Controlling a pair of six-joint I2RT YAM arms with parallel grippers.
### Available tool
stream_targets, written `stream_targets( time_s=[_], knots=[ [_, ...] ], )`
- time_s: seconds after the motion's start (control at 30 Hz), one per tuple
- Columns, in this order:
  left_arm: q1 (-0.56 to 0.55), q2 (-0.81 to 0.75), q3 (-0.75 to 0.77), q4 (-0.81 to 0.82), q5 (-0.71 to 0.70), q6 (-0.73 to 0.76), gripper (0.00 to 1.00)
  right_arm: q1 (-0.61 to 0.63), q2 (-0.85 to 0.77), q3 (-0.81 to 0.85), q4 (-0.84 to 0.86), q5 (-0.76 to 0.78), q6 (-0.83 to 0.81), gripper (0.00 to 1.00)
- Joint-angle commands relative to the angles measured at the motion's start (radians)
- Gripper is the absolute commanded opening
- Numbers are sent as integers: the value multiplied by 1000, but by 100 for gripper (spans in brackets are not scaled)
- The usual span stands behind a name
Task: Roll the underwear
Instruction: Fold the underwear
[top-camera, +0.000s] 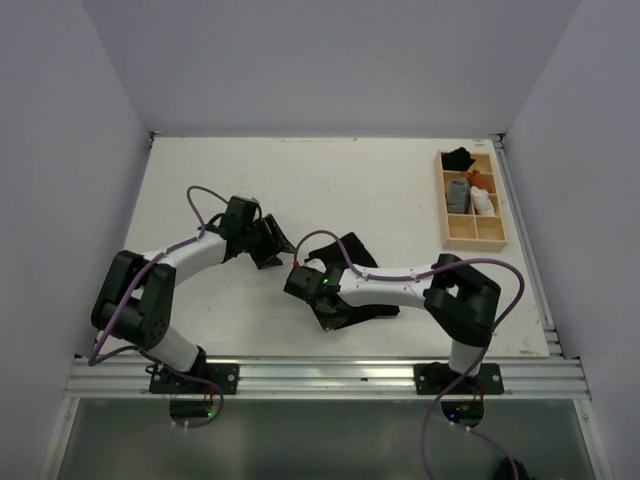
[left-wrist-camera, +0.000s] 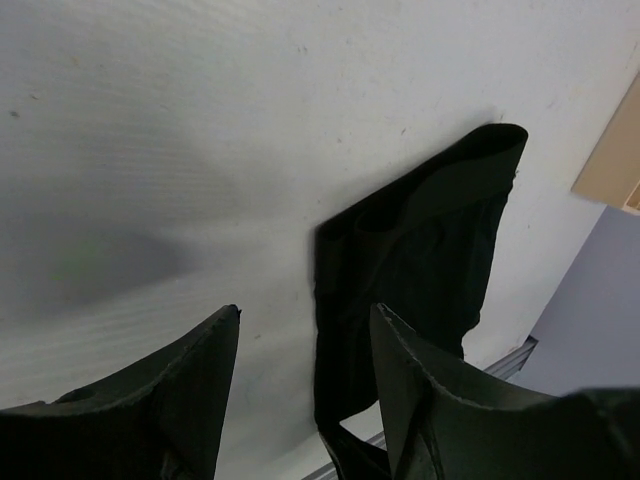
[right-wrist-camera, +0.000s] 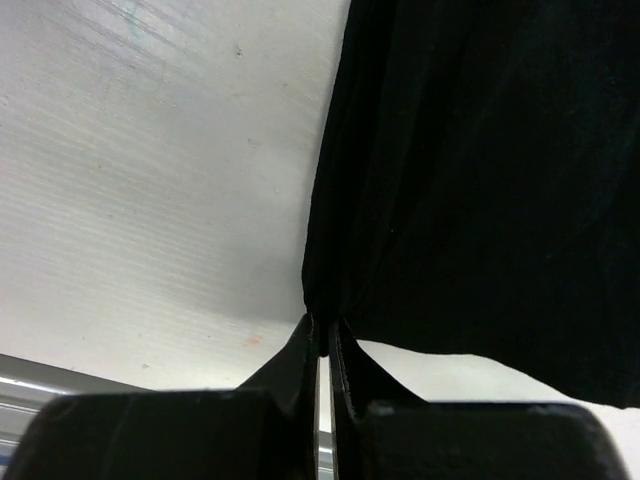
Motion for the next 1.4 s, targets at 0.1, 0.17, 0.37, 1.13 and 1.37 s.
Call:
stream_targets(
  time_s=[0.1,0.17,0.37,1.13,1.37],
  knots=[
    [-116,-8,-14,118,-45,-157,61,4,-71,-67,50,-1,40,0],
    [-133,0,-28,146,-71,-181,61,3,-72,-73,53,-9,43,0],
    [-148,25,-66,201,-79,-234,59,4,-89,-75,55,-7,45,0],
    [-189,150,-86,324,-119,-251,22,3,-84,-52,44,-16,42,0],
    [-180,101,-16,169,-178,-153,0,4,-65,-3,33,-24,23,0]
  ],
)
